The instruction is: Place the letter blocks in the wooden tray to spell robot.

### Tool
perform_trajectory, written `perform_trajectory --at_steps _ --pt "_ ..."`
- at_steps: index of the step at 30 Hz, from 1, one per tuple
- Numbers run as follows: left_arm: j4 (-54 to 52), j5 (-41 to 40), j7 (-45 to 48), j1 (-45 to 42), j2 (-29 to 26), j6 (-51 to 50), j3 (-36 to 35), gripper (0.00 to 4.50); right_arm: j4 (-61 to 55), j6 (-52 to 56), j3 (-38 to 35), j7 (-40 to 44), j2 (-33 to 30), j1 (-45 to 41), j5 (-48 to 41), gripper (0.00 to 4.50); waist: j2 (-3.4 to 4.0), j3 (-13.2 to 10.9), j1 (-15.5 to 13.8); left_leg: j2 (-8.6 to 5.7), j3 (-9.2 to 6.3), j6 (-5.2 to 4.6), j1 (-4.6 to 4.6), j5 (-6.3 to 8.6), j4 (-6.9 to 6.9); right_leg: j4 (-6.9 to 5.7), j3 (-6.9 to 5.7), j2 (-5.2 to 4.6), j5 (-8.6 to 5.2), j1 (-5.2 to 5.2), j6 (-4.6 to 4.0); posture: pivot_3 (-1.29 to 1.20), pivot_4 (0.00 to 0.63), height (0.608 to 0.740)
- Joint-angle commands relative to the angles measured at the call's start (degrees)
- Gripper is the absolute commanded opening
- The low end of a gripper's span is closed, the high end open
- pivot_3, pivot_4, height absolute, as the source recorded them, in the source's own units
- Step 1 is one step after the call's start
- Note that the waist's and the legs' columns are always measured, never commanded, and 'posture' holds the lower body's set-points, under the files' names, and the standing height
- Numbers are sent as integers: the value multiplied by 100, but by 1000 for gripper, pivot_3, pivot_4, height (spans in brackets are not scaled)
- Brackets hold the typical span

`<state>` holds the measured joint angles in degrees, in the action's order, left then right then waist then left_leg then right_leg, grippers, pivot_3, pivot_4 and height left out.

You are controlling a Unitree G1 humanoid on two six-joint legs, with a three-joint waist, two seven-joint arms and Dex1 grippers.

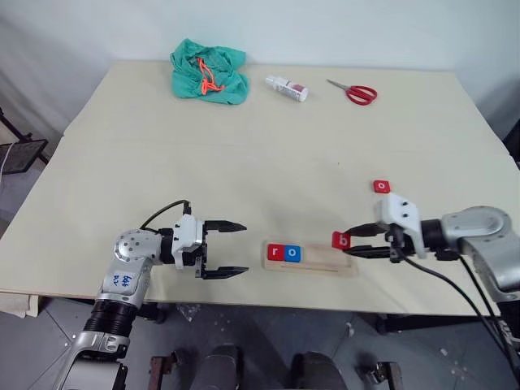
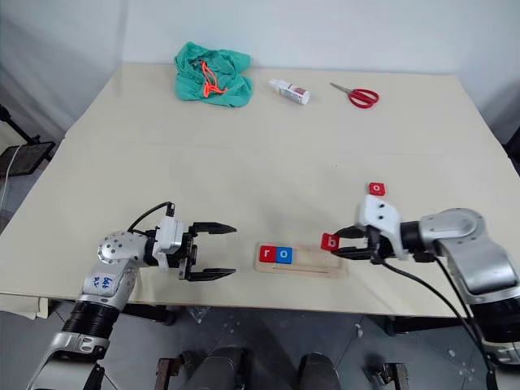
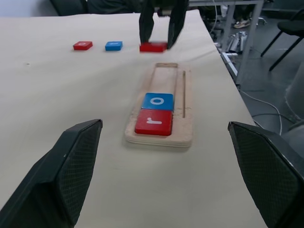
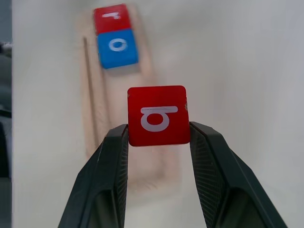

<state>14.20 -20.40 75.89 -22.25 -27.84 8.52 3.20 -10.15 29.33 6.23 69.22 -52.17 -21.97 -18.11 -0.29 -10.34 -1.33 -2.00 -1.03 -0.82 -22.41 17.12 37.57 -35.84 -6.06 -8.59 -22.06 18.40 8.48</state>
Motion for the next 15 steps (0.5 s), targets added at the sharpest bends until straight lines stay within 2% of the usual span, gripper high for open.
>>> perform_trajectory --at_steps 1,9,15 --pt "60 -111 226 -84 -79 127 -52 4500 -336 142 239 -170 205 -193 80 1456 0 0 2 0 0 0 -1 0 0 0 0 0 0 1 0 0 150 740" --pt "140 -45 204 -91 -122 252 -117 4500 -118 -151 697 -129 375 -316 417 1456 0 0 3 -4 -5 -1 -1 0 0 -2 -2 -1 0 1 0 0 150 740" --pt "-36 -65 101 41 -132 218 -133 4500 43 -286 729 -92 474 -394 488 1456 0 0 12 -2 -3 -1 0 0 -2 -3 -2 0 0 2 0 0 150 740"
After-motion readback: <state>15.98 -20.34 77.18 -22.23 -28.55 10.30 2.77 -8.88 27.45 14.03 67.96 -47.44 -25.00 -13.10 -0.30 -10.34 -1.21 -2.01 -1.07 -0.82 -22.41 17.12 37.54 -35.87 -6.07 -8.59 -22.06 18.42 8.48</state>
